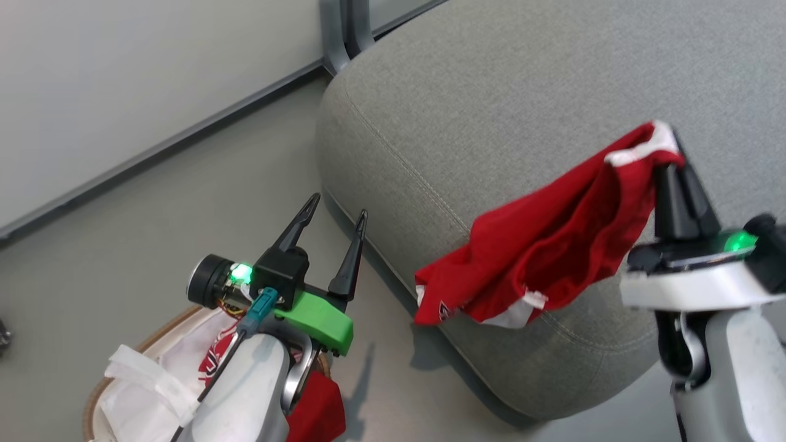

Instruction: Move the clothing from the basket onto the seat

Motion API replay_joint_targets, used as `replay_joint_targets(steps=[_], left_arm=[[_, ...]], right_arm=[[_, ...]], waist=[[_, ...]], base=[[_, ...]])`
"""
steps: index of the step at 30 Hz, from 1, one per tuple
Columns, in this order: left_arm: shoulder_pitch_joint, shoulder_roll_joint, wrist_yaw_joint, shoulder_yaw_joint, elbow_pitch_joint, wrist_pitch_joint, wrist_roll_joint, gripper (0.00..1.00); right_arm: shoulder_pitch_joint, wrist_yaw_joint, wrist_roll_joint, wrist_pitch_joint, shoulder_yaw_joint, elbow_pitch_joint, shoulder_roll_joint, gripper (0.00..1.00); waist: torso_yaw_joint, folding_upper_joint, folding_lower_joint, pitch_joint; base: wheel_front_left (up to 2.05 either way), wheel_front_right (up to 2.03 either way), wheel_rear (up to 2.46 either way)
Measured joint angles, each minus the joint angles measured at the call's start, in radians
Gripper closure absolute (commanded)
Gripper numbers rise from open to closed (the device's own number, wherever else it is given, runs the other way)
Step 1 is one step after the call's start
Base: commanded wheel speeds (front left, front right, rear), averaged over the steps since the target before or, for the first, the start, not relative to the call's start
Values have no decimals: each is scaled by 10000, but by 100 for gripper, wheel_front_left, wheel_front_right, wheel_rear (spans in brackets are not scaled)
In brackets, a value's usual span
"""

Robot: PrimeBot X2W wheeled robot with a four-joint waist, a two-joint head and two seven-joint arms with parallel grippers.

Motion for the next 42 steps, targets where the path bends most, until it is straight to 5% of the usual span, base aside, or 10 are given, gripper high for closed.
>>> replay_joint_targets(steps=[10, 23, 30, 42], left_arm=[[-528, 435, -86, -17, -301, 0, 364, 0], [-1762, 982, -134, -779, -700, 0, 472, 0], [-2257, 1264, -134, -909, -811, 0, 399, 0], [-2348, 1338, -146, -1043, -541, 0, 263, 0]], right_arm=[[-3962, 2, -963, -2, 10, 598, -1304, 100], [-8451, 2, -2104, -2, -1653, 3124, -2801, 100], [-8726, 2, -2537, -2, -2194, 4638, -2719, 100], [-6354, 2, -3208, 0, -3390, 7306, -1822, 100]], waist=[[-135, 0, 1, 1274], [582, 0, 2, 3298], [1183, 0, 2, 4337], [2092, 0, 2, 5077]], base=[[0, 0, 0], [0, 0, 0], [0, 0, 0], [0, 0, 0]])
